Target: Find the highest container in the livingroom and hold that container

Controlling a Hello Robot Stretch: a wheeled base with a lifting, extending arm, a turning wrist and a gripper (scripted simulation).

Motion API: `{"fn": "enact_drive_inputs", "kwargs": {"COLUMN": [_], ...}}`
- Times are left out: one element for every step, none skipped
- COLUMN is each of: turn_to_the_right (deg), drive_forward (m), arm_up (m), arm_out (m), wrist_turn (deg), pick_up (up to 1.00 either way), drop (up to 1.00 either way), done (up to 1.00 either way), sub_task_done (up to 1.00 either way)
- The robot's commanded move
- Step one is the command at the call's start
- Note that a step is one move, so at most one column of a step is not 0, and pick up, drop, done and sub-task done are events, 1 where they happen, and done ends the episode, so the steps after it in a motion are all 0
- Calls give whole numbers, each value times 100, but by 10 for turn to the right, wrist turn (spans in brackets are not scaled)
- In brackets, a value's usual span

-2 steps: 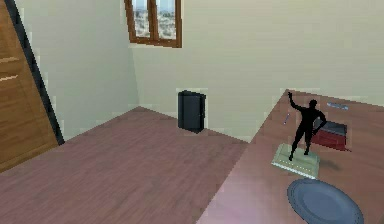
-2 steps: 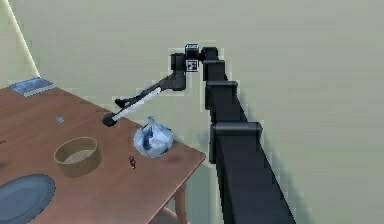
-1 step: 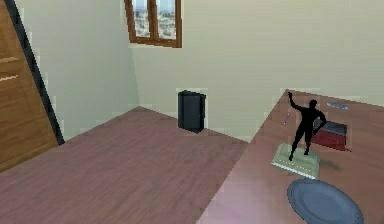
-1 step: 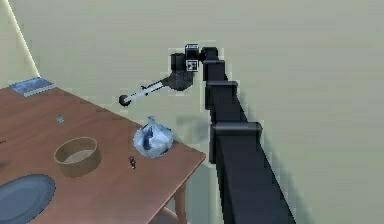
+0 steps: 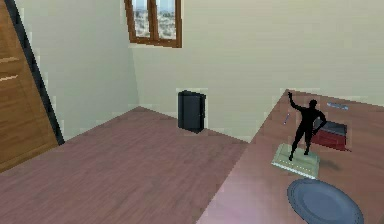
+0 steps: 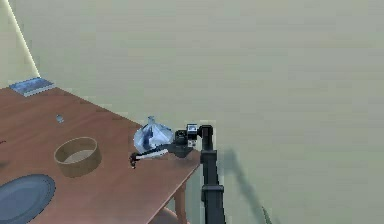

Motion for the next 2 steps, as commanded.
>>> {"fn": "enact_drive_inputs", "kwargs": {"turn_to_the_right": [0, 0], "drive_forward": [0, 0], "arm_up": [0, 10], "arm_out": [0, 0], "wrist_turn": [0, 0], "pick_up": [100, 0], "drop": [0, 0], "done": [0, 0], "sub_task_done": [0, 0]}}
